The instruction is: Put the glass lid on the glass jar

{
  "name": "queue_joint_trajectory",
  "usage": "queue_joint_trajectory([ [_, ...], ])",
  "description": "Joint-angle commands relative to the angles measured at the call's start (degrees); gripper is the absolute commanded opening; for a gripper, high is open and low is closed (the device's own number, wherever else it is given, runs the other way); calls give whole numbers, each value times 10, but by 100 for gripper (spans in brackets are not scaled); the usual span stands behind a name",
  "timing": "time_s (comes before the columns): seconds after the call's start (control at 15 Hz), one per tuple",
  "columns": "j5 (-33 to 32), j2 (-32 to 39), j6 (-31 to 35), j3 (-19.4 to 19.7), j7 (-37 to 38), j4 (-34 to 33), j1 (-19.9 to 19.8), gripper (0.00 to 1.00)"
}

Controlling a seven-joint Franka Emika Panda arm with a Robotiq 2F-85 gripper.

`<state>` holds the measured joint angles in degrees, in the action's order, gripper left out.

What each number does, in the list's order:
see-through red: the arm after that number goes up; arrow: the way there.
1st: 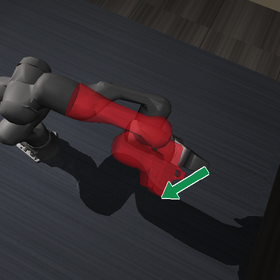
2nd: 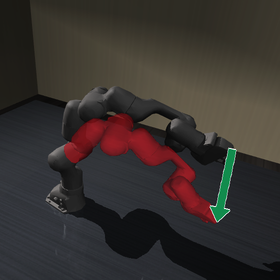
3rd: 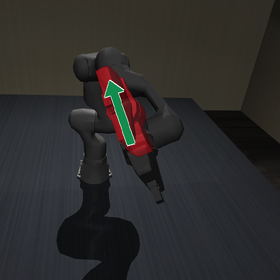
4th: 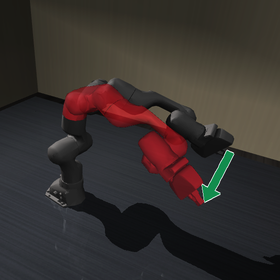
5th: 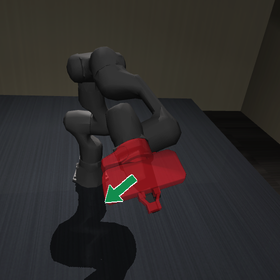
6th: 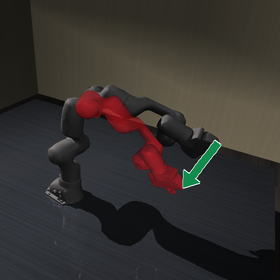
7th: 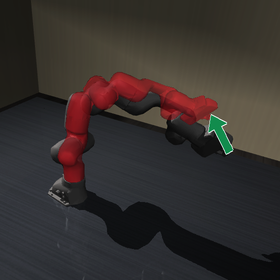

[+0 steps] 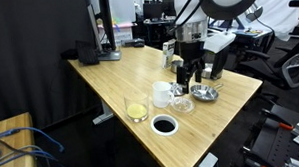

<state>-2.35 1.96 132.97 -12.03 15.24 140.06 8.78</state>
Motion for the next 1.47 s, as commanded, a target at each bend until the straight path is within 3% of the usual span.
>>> queue_joint_trajectory([
  [0.0,1,-1,-1,7,-1,0,7,100],
  [0.73,55,56,11,19,2,-27,4,100],
  [1.4,45,114,11,37,13,-67,8,100],
])
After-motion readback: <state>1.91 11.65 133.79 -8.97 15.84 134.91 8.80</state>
